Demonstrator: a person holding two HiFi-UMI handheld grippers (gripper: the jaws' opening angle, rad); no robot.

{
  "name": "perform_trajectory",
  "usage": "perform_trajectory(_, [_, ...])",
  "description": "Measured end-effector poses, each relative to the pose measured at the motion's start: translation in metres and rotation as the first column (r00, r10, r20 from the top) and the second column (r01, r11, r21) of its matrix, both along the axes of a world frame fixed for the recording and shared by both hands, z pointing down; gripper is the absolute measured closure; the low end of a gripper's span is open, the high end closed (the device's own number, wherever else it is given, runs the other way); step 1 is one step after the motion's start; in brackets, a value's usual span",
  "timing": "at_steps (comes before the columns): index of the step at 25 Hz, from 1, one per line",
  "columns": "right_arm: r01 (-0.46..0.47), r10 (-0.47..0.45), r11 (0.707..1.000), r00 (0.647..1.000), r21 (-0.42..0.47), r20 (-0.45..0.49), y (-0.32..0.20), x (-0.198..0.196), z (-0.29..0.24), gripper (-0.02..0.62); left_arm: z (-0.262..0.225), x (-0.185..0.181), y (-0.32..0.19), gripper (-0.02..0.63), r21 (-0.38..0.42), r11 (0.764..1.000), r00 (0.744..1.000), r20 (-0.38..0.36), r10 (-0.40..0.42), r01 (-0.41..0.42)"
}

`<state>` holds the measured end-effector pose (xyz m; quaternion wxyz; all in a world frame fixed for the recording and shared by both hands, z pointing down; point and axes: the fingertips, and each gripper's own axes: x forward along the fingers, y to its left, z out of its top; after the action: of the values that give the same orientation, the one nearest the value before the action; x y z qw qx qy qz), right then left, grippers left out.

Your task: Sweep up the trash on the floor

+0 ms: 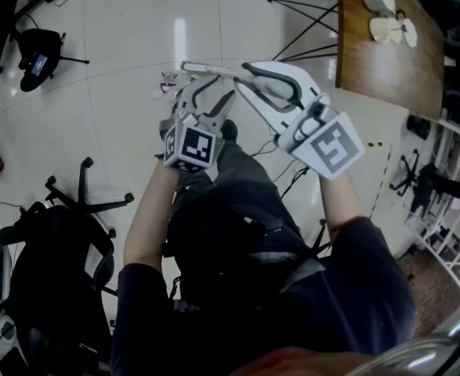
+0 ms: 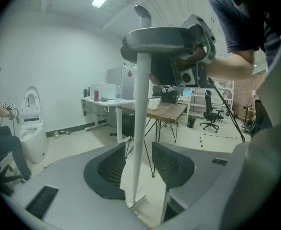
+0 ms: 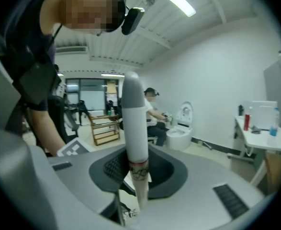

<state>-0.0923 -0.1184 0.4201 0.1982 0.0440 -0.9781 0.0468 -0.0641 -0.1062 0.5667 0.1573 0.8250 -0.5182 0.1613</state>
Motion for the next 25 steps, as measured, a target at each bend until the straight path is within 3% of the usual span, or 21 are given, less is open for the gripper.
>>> perform_trajectory(3, [0.217,-0.217,0.976,0.976,-0.032,-0.006,0.009,-0.007,-0.024,0.499,-0.019,0.010,0.000,0.433,0.033,0.998,0.998,-0.043,0.055,-0.053])
perform_trajectory(6, [0.358,-0.359,0.931,0.933,-0.066,-0.016,0.018,-0.018,-0.038,0.499,-0.030,0.016,-0.004,0.449,0.069,0.996,0.997,-0.054,0.055,-0.051])
perform_trajectory(8, [0.433,-0.436,0.898,0.900,-0.083,-0.019,0.027,-0.023,-0.041,0.499,-0.033,0.012,0.000,0.538,0.069,0.997,0.995,-0.095,0.024,-0.018])
perform_trajectory(9, [0.469,-0.472,0.878,0.881,-0.094,-0.020,0.031,-0.023,-0.040,0.499,-0.033,0.011,0.003,0.537,0.063,0.998,0.994,-0.110,0.012,-0.005])
perform_trajectory(12, [0.578,-0.586,0.805,0.810,-0.134,-0.024,0.041,-0.021,-0.030,0.497,-0.026,0.012,0.009,0.534,0.024,0.998,0.991,-0.123,-0.052,0.055])
perform_trajectory(15, [0.682,-0.695,0.709,0.719,-0.179,-0.009,0.045,-0.026,-0.012,0.497,-0.010,0.005,0.009,0.531,-0.032,0.984,0.974,-0.140,-0.179,0.176])
perform_trajectory(18, [0.771,-0.784,0.598,0.619,-0.219,0.040,0.049,-0.030,0.001,0.497,0.005,-0.004,0.010,0.531,-0.081,0.943,0.936,-0.123,-0.330,0.322])
perform_trajectory(21, [0.832,-0.838,0.498,0.534,-0.244,0.113,0.053,-0.027,0.004,0.495,0.012,-0.006,0.012,0.529,-0.115,0.878,0.878,-0.067,-0.474,0.465])
perform_trajectory(23, [0.866,-0.865,0.437,0.479,-0.242,0.151,0.058,-0.025,0.001,0.493,0.014,-0.009,0.014,0.526,-0.117,0.816,0.818,-0.043,-0.574,0.566])
perform_trajectory(25, [0.900,-0.896,0.369,0.411,-0.232,0.170,0.064,-0.021,0.000,0.491,0.011,-0.012,0.018,0.520,-0.105,0.742,0.742,-0.047,-0.669,0.662])
